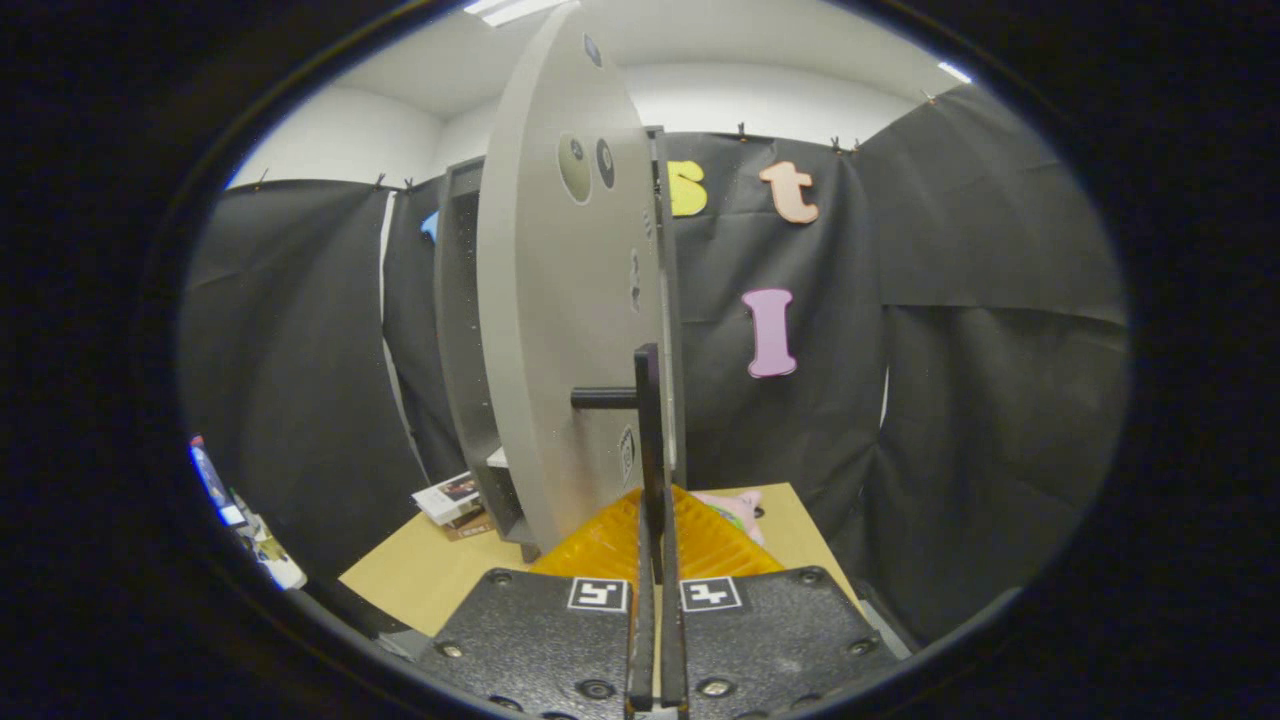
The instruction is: Open the shoe cabinet door, grab the shoes and put them into the shoe cabinet, then close the shoe cabinet door.
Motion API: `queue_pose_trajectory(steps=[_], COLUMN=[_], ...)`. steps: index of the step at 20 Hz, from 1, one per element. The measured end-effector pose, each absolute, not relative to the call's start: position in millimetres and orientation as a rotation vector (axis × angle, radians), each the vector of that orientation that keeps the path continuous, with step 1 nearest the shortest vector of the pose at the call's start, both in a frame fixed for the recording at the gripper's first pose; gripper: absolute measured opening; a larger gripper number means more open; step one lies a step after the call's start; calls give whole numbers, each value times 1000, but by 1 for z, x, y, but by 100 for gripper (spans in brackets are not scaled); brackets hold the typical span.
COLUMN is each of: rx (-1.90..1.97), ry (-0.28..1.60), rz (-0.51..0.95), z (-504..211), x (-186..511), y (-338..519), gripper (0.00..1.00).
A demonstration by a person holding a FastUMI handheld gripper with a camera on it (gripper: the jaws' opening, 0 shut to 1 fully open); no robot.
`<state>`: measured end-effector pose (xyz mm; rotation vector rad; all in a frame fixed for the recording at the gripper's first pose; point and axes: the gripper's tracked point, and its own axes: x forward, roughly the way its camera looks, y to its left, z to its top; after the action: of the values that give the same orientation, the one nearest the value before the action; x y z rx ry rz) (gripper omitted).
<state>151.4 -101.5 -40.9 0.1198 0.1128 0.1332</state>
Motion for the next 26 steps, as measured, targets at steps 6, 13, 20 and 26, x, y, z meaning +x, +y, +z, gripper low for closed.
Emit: queue_pose_trajectory(steps=[6,13,20,26], rx=[136,169,195,171], ry=[112,132,171,97], rz=[160,244,178,36], z=[-43,-47,-53,-31], x=[159,159,157,116], y=[-145,-144,-155,-178], gripper=[5,5,13,52])
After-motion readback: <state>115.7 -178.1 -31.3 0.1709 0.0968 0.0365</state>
